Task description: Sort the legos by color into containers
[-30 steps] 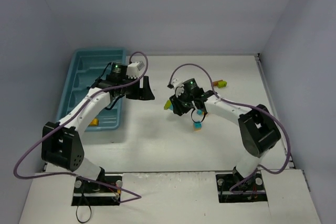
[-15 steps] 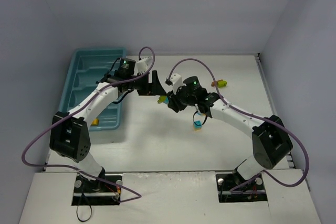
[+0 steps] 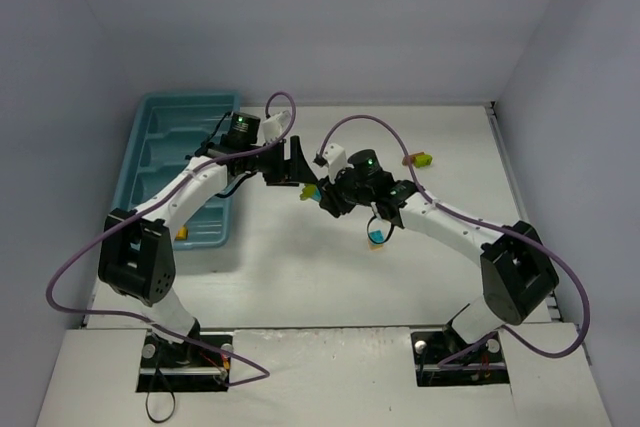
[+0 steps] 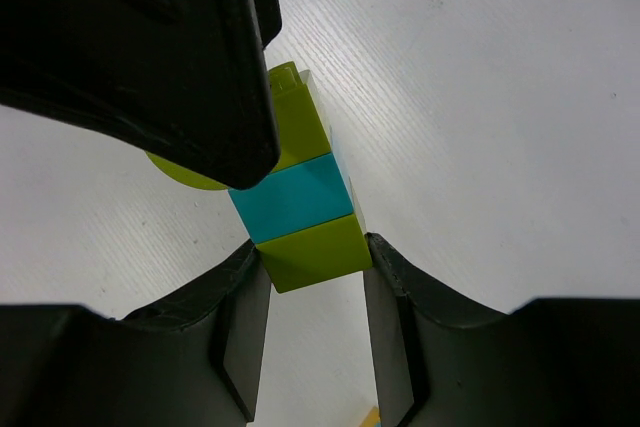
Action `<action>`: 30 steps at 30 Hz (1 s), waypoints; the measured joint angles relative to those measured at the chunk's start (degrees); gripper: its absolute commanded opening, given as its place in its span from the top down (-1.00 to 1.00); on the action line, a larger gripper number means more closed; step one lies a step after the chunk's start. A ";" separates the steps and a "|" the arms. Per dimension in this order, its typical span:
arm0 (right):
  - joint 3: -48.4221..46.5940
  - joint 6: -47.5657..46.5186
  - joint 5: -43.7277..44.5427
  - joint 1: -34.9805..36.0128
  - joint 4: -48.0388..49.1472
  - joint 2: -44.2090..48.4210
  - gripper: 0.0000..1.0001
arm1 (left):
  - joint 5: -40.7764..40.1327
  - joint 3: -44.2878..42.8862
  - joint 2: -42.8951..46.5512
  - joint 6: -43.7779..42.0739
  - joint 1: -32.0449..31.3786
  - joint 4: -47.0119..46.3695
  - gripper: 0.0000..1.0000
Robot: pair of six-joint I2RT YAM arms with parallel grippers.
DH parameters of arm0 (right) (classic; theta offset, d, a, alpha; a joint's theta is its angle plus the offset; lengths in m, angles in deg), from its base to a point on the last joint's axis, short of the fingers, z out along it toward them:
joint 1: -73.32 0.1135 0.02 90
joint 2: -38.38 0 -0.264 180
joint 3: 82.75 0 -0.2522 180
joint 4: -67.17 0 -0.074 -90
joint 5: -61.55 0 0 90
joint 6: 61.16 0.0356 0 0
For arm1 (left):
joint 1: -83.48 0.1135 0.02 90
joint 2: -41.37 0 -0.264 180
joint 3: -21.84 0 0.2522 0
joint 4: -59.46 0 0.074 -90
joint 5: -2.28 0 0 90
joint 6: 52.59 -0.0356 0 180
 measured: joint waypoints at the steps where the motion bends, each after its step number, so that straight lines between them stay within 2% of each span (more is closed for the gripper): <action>1: 0.07 0.00 0.20 0.00 0.00 0.15 1.00 | 0.11 0.00 -0.26 0.02 0.00 0.04 -0.21; 10: 0.61 0.02 0.85 0.04 0.55 2.64 1.00 | 2.49 0.00 -1.64 0.63 -0.02 0.33 -0.05; 13: 0.63 0.02 0.87 0.04 0.79 2.73 1.00 | 3.43 0.00 -1.79 0.83 0.00 0.11 0.09; 15: 0.68 0.02 0.90 0.13 0.81 2.73 1.00 | 4.04 0.00 -1.81 0.98 0.00 -0.07 0.21; 17: 0.70 0.00 1.03 0.28 0.83 2.73 1.00 | 4.76 0.00 -1.84 1.36 -0.02 -0.17 0.43; 18: 0.74 -0.02 1.31 0.37 0.76 2.73 1.00 | 5.05 0.00 -1.84 1.42 -0.02 -0.28 0.63; 20: 0.92 -0.13 1.49 0.39 0.87 2.73 1.00 | 5.33 0.00 -1.86 1.38 0.00 -0.33 0.80; 23: 0.92 -0.20 1.44 0.42 1.05 2.73 0.64 | 5.75 0.00 -1.90 1.46 0.00 -0.48 0.93; 24: 0.92 -0.33 1.42 0.42 1.07 2.73 0.41 | 5.77 0.00 -1.90 1.49 0.00 -0.50 1.00; 27: 1.01 -0.74 1.25 0.42 1.29 2.75 0.06 | 5.99 0.00 -1.92 1.38 0.04 -0.48 1.00; 30: 1.01 -1.33 0.37 0.42 1.90 2.82 -0.08 | 6.95 0.00 -1.95 0.94 0.04 -0.46 1.00</action>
